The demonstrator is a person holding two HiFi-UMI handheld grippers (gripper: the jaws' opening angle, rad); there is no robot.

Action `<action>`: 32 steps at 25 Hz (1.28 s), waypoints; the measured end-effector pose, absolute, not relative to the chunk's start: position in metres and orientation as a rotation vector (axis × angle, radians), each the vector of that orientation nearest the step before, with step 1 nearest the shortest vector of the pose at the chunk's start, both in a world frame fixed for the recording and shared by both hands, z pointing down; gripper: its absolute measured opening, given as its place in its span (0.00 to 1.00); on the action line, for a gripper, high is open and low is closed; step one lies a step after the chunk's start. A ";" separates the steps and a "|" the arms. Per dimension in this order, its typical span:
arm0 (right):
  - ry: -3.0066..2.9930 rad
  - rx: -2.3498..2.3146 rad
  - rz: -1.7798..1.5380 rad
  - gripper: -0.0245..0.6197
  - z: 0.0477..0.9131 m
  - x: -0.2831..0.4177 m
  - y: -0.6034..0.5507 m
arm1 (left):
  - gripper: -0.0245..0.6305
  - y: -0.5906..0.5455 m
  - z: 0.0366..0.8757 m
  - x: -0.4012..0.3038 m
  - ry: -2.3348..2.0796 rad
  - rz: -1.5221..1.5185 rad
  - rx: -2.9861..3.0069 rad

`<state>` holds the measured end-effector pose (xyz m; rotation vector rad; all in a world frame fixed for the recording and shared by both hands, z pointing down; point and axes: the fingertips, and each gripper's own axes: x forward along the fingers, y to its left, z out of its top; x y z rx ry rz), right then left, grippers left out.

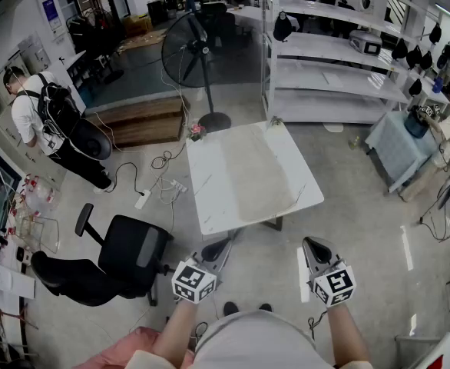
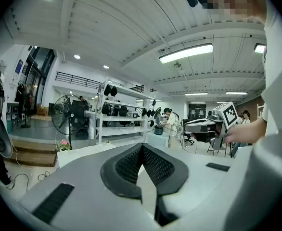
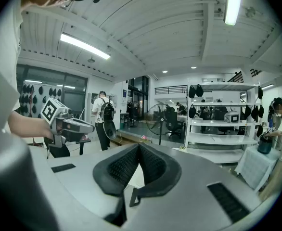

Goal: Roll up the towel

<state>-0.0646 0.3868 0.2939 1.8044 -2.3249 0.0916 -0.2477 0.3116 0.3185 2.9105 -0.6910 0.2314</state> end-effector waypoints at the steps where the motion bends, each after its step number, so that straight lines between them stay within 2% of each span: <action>1: -2.326 1.802 0.092 0.05 0.293 -0.065 0.387 | 0.06 0.312 0.318 -0.248 -0.689 0.232 2.909; 21: -2.342 1.820 0.130 0.06 0.296 -0.052 0.390 | 0.07 0.317 0.328 -0.240 -0.714 0.256 2.849; 32: -2.369 1.807 0.166 0.13 0.302 -0.030 0.401 | 0.12 0.335 0.333 -0.227 -0.720 0.245 2.814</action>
